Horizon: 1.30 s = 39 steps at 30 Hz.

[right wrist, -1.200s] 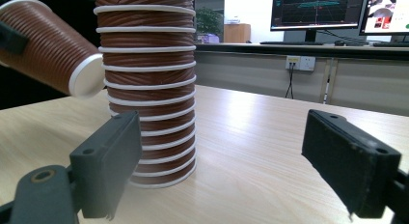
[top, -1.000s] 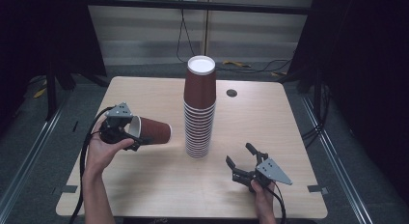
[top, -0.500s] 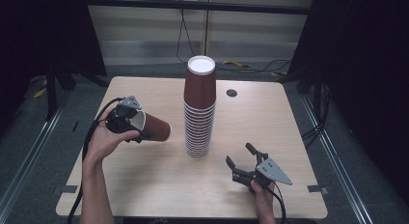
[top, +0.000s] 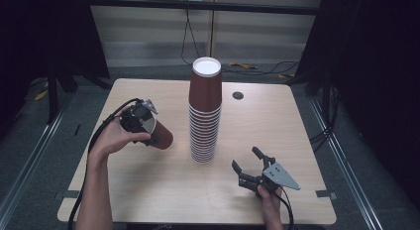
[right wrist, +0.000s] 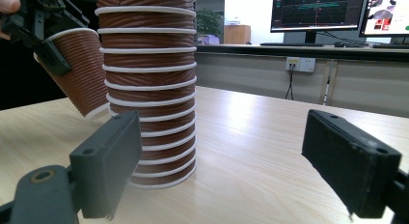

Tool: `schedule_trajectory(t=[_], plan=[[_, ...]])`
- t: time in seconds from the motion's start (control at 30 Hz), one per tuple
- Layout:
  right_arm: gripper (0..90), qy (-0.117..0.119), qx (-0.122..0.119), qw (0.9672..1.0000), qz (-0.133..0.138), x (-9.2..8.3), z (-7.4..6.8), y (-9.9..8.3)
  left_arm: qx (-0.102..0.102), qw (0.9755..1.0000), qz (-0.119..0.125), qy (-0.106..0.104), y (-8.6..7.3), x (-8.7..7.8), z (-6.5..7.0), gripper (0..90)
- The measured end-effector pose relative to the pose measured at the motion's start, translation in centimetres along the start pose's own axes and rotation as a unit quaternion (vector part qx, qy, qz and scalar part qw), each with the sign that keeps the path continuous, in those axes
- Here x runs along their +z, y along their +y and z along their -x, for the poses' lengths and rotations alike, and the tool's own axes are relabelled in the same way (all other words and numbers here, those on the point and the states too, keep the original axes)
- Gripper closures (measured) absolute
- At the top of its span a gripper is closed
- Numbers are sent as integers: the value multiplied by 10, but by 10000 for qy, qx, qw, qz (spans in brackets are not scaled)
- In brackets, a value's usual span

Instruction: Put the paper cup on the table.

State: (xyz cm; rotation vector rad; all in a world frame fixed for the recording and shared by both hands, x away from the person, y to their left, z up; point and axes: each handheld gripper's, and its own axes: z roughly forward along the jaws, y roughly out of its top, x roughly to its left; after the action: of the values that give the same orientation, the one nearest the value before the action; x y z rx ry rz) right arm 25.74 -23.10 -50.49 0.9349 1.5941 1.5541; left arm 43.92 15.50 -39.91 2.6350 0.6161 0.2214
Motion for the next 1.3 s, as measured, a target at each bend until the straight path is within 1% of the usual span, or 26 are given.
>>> schedule_trajectory(t=[0.03, 0.07, 0.13, 0.23, 0.27, 0.3, 0.33, 0.37, 0.4, 0.43, 0.5, 0.53, 0.6, 0.67, 0.73, 0.77, 0.8, 0.83, 0.9, 0.93, 1.0, 1.1, 1.17, 1.2, 1.27, 1.3], plan=[[140, -2, -7, 10000, 4, 0, 0, 0, 46, 10000, -52, 25, 1, 1, -1, 37], [141, 1, -1, 10000, 1, 0, 0, 0, 23, 9999, -97, 14, 2, 1, -1, 37], [142, 1, 13, 10000, 9, 0, 0, 0, 121, 9997, -215, -24, 3, 2, -1, 37], [142, 7, 3, 10000, 4, 0, 0, 0, 91, 9995, -304, -29, 5, 5, 1, 36], [142, 3, 13, 10000, 9, 0, 0, 0, 200, 9991, -368, 13, 6, 6, 2, 35], [142, -1, 3, 10000, 4, 0, 0, 0, 184, 9991, -374, 8, 6, 7, 2, 34], [142, 1, 6, 10000, 3, 0, 0, 0, 170, 9992, -372, -22, 7, 8, 3, 33], [142, 0, 4, 10000, 2, 0, 0, 0, 191, 9988, -452, -73, 9, 9, 3, 31], [142, 0, 4, 10000, 2, 0, 0, 0, 254, 9984, -505, -55, 11, 10, 3, 31], [143, -2, 6, 10000, -3, 0, 0, 0, 243, 9981, -573, -43, 12, 12, 4, 28], [142, -2, 8, 10000, -1, 0, 0, 0, 285, 9971, -700, 76, 14, 15, 4, 25], [142, 2, 11, 10000, 7, 0, 0, 0, 205, 9974, -686, 63, 15, 16, 5, 25], [142, 9, 1, 10000, 13, 0, 0, 0, 315, 9969, -723, 21, 15, 19, 5, 24], [143, 1, 5, 10000, -3, 0, 0, 0, 236, 9972, -706, 27, 16, 20, 6, 20], [142, 2, 3, 10000, 1, 0, 0, 0, 280, 9970, -722, 18, 17, 20, 5, 18], [142, 0, 6, 10000, -3, 0, 0, 0, 258, 9971, -709, 6, 17, 21, 5, 21], [142, 0, 6, 10000, -3, 0, 0, 0, 251, 9974, -671, -17, 17, 23, 6, 21], [142, 0, 7, 10000, -3, 0, 0, 0, 296, 9969, -720, -81, 18, 24, 6, 25], [141, 1, 5, 10000, 2, 0, 0, 0, 227, 9978, -602, -147, 18, 28, 7, 40], [141, -1, 10, 10000, -2, 0, 0, 0, 266, 9981, -537, -135, 18, 30, 7, 44], [141, 0, 7, 10000, -4, 0, 0, 0, 263, 9984, -465, -207, 16, 35, 8, 44], [141, 0, 6, 10000, -4, 0, 0, 0, 266, 9980, -520, -257, 16, 36, 7, 44], [141, 0, 7, 10000, -4, 0, 0, 0, 290, 9981, -485, -252, 15, 37, 7, 46], [141, -1, 6, 10000, -3, 0, 0, 0, 196, 9987, -406, -235, 14, 37, 7, 47], [141, 1, 6, 10000, 1, 0, 0, 0, 186, 9985, -422, -286, 11, 38, 6, 67], [140, -1, 6, 10000, -2, 0, 0, 0, 167, 9984, -429, -313, 10, 39, 6, 54]])
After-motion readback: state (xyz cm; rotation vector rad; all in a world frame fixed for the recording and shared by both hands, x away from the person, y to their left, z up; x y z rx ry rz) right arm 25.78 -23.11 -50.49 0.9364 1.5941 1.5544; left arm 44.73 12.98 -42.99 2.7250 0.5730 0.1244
